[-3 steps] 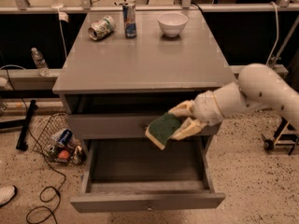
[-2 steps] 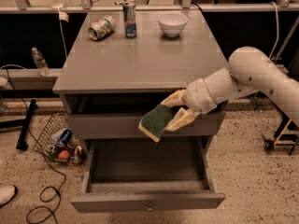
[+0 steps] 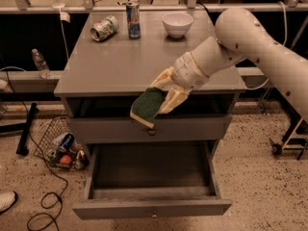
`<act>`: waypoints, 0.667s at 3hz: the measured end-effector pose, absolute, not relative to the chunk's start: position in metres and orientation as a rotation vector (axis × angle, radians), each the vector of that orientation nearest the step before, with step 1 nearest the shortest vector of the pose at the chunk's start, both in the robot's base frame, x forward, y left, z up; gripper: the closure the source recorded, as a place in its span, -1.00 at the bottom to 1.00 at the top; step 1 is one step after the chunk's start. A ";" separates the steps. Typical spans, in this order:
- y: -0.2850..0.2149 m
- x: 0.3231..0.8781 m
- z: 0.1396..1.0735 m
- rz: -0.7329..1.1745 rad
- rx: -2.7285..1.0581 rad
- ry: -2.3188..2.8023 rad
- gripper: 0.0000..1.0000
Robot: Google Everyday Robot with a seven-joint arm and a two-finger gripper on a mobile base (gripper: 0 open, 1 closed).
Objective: Pick sponge from middle drawer and place on counter
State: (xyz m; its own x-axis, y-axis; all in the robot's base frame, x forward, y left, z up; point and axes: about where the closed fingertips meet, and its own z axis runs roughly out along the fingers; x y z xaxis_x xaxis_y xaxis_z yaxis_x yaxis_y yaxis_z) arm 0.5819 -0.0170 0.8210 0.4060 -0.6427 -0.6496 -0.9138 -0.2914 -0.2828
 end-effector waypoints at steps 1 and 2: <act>0.005 0.595 0.842 0.494 -2.122 1.264 1.00; 0.028 0.641 0.841 0.459 -2.208 1.261 1.00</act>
Offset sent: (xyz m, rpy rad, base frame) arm 0.1080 0.0545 0.0393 -0.1611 -0.0952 0.0964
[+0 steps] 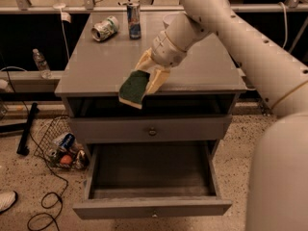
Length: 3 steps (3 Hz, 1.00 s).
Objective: Pick sponge from middle drawer and place on counter
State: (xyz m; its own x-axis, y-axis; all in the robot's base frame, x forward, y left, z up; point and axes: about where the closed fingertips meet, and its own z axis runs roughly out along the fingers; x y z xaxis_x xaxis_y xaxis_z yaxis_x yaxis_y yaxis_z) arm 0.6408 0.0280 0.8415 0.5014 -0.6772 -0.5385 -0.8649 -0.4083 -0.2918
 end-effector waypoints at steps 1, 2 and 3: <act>0.037 0.684 0.837 0.431 -2.220 1.287 1.00; 0.038 0.731 0.851 0.366 -2.117 1.317 0.94; 0.041 0.729 0.849 0.372 -2.122 1.313 0.50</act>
Offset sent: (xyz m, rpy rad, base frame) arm 0.1444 0.0067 0.0266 0.0655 -0.1036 -0.1835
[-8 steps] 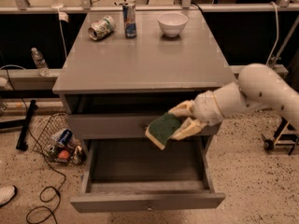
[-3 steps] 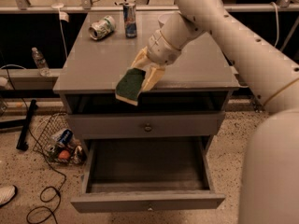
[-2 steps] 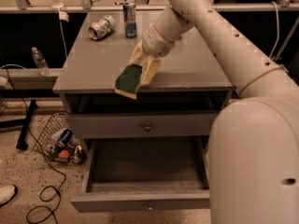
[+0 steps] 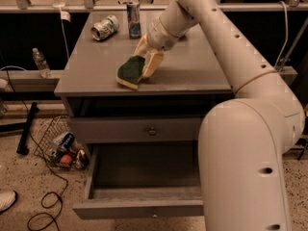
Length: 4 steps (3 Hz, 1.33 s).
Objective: Pick sponge from middle drawer and place on counter
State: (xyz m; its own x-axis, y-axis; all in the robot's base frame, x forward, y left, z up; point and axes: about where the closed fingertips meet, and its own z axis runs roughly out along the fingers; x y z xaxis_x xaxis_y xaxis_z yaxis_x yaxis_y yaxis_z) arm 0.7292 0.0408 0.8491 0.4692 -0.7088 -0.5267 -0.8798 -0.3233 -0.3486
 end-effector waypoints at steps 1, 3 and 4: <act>0.044 0.730 0.847 0.374 -2.121 1.312 0.04; 0.052 0.733 0.839 0.383 -2.121 1.308 -1.00; 0.052 0.733 0.839 0.383 -2.121 1.308 -1.00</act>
Offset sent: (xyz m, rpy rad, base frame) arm 0.0010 0.0024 -0.0021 0.0018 0.0007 0.0005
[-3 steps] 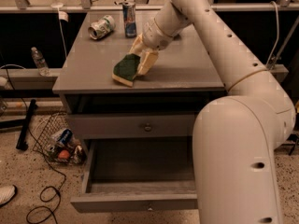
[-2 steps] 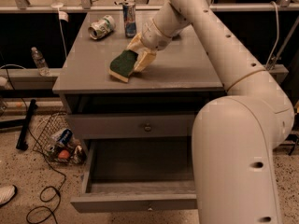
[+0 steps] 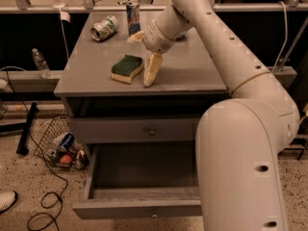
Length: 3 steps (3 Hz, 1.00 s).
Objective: Pick sponge from middle drawer and place on counter
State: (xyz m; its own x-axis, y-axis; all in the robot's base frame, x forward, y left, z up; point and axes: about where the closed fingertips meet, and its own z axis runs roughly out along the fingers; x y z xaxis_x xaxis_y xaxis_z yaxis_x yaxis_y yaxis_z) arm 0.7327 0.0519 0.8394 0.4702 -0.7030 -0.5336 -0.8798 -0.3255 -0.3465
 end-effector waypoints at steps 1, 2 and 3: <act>0.045 0.735 0.849 0.358 -2.082 1.295 -1.00; 0.024 0.736 0.887 0.219 -2.053 1.297 -1.00; -0.002 0.733 0.917 0.105 -2.001 1.325 -1.00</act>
Offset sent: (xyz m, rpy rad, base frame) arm -0.0041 -0.0585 0.1047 -0.0178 -0.2617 -0.1349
